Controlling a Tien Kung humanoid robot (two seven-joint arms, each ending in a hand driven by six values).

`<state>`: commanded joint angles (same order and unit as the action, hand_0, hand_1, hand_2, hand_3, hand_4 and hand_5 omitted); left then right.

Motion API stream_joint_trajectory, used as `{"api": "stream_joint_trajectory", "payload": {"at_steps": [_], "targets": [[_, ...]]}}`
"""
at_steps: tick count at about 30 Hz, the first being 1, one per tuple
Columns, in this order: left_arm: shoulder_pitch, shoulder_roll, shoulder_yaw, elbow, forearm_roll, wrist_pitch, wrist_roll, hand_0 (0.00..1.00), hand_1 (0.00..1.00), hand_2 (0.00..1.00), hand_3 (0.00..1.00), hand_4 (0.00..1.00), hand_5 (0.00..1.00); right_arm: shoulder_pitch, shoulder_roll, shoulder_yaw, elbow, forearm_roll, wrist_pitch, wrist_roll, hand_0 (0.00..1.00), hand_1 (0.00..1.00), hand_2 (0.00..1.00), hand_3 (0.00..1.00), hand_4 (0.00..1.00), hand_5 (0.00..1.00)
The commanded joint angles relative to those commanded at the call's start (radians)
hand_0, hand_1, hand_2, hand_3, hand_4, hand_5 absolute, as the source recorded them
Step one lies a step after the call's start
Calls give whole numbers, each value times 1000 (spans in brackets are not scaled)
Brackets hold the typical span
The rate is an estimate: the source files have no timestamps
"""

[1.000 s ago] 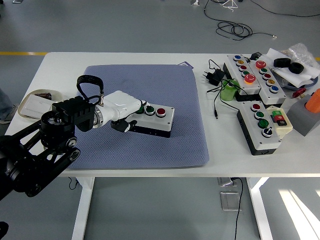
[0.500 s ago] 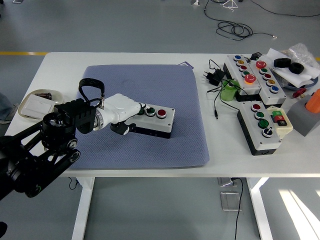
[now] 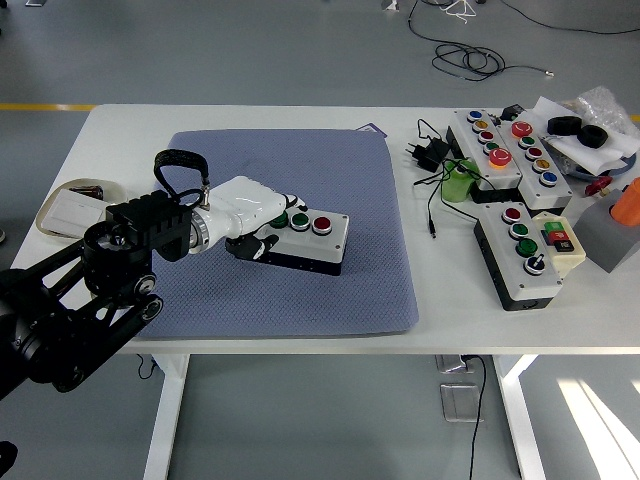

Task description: Pick up the button,place it on the desk,press the button,press the button

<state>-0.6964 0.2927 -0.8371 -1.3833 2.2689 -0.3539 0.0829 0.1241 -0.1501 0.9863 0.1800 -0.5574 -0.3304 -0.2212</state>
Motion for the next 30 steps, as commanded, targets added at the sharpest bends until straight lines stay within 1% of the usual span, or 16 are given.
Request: {"api": "stream_joint_trajectory", "payload": {"at_steps": [3,7,9,11,12,13,16,30], "targets": [[-7,-4,13,-16,0,2,0,21,73,99,860,537,2,0,0,1,0,-1,0,0,787,797,817,751,412,479],[-15,-13,35,-9,0,0,0,21,74,99,856,537,2,0,0,2,0,-4,0,-1,787,797,817,751,412,479],[-20,-21,47,15,0,3,-2,21,74,99,856,537,2,-1,-1,2,0,-4,0,-1,787,797,817,751,412,479],[-21,-23,49,23,0,5,-3,21,74,99,856,537,2,-2,-1,2,0,-4,0,-1,787,797,817,751,412,479],[-24,-28,52,43,0,11,-4,22,74,100,853,538,2,-2,-1,2,0,-7,0,-1,787,797,817,751,412,479],[-25,-29,53,51,0,12,-5,22,74,100,853,538,2,-3,-2,2,0,-8,0,-1,787,797,817,751,412,479],[-23,-31,58,63,0,14,-7,22,74,100,853,538,2,-5,-2,1,0,-5,0,0,787,797,817,751,412,479],[-30,-32,103,77,0,10,-10,22,76,100,847,538,2,-6,-2,2,0,-7,-1,0,787,797,817,751,412,479]]}}
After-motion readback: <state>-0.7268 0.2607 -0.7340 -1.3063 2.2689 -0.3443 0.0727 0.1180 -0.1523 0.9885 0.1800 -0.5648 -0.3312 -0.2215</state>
